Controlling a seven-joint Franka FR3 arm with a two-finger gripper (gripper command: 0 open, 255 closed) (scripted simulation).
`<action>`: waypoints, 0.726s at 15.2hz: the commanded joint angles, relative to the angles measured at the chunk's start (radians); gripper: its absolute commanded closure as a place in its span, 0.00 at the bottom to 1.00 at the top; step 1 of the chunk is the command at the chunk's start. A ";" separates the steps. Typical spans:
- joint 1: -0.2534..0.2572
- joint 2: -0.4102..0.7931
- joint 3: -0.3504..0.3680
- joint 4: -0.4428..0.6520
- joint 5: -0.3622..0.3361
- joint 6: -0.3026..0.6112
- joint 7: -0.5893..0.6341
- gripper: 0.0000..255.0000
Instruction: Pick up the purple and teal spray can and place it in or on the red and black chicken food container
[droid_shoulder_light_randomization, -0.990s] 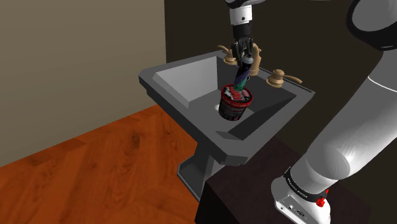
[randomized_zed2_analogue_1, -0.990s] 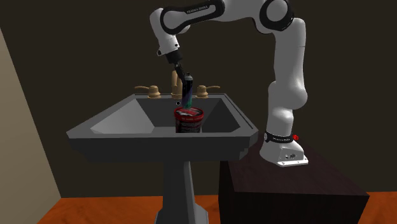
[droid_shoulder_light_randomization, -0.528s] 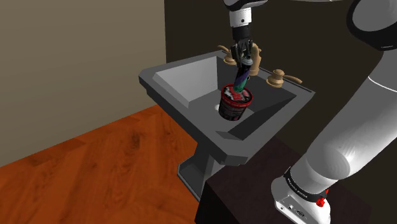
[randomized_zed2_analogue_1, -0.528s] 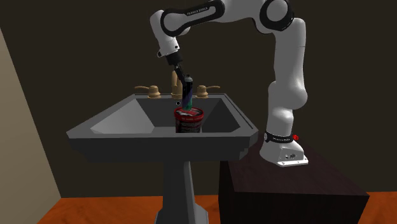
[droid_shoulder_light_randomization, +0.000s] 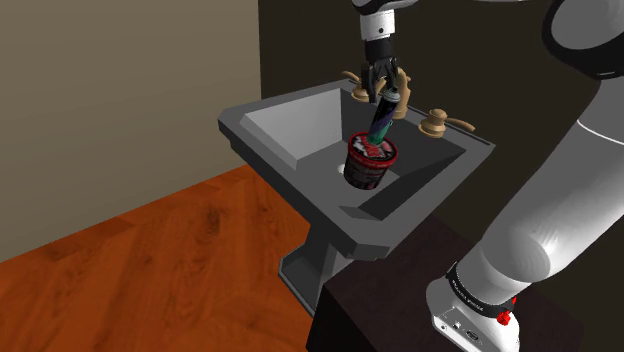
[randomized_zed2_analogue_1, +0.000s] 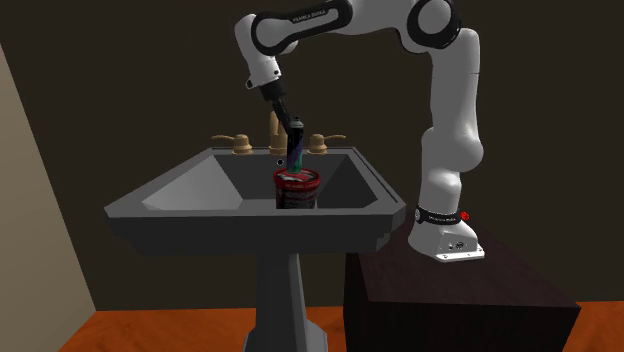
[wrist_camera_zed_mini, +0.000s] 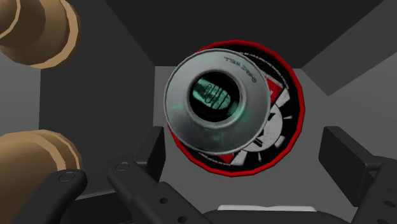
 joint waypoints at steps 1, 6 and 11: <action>0.003 0.024 0.002 0.076 0.002 -0.053 -0.003 0.00; 0.006 0.057 0.005 0.175 0.003 -0.119 -0.006 0.00; 0.006 0.057 0.005 0.175 0.003 -0.120 -0.006 0.00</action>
